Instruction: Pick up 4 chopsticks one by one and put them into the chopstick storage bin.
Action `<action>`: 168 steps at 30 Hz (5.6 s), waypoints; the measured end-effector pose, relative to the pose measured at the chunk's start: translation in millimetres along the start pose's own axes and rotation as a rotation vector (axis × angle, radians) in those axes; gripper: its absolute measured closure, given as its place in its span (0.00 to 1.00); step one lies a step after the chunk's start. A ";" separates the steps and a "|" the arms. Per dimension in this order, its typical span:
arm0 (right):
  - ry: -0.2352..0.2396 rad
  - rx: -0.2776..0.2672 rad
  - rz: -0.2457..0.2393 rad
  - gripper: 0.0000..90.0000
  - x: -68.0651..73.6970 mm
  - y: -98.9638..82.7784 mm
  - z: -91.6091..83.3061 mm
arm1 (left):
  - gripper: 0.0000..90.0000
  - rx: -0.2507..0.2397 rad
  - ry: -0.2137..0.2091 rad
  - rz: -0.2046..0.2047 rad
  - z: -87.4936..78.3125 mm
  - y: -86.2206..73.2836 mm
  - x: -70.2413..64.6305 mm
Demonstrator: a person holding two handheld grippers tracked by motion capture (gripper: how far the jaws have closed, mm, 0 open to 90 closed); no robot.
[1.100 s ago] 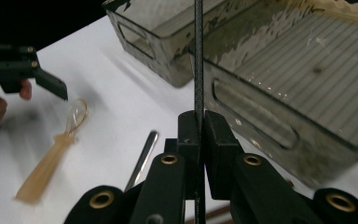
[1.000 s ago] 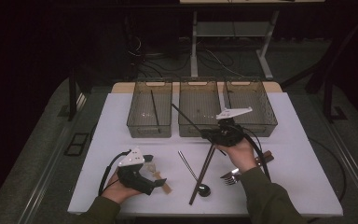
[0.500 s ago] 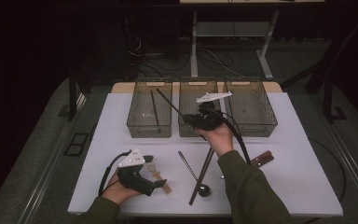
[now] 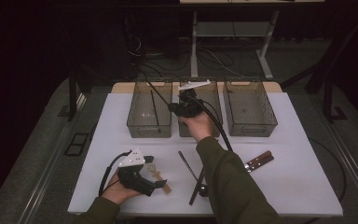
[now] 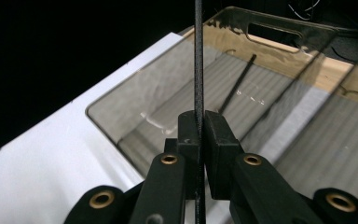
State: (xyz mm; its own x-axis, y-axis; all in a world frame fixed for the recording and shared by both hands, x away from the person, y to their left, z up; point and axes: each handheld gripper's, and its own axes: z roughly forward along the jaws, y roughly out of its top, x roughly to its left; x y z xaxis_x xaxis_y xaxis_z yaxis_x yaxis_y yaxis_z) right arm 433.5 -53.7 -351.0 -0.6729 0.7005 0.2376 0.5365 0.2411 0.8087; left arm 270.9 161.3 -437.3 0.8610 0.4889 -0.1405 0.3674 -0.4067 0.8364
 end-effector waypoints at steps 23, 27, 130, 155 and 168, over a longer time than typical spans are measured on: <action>-0.063 0.059 0.054 0.95 10.0 14.0 82.2 | 0.00 0.002 -0.008 -0.004 -0.3 1.2 -1.7; -0.081 0.073 0.056 0.95 9.9 11.1 87.9 | 0.00 0.001 -0.010 -0.004 -0.2 1.3 -1.9; -0.138 0.018 -0.053 0.14 -61.9 -223.1 -195.8 | 0.63 0.063 -0.042 -0.007 1.5 10.5 -6.6; -0.146 0.038 -0.059 0.14 -62.7 -223.1 -190.9 | 1.00 0.159 -0.170 0.103 75.2 42.4 -59.2; -0.145 0.035 -0.059 0.14 -62.5 -222.8 -191.3 | 1.00 0.232 -0.148 0.147 97.7 41.9 -73.2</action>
State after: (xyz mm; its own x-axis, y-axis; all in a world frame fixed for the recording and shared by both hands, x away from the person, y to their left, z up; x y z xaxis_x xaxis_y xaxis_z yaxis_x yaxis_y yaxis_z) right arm 258.6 -279.7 -443.1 -0.6247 0.7733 0.1084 0.5174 0.3059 0.7992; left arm 257.6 33.1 -443.8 0.9464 0.3011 -0.1167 0.2910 -0.6382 0.7128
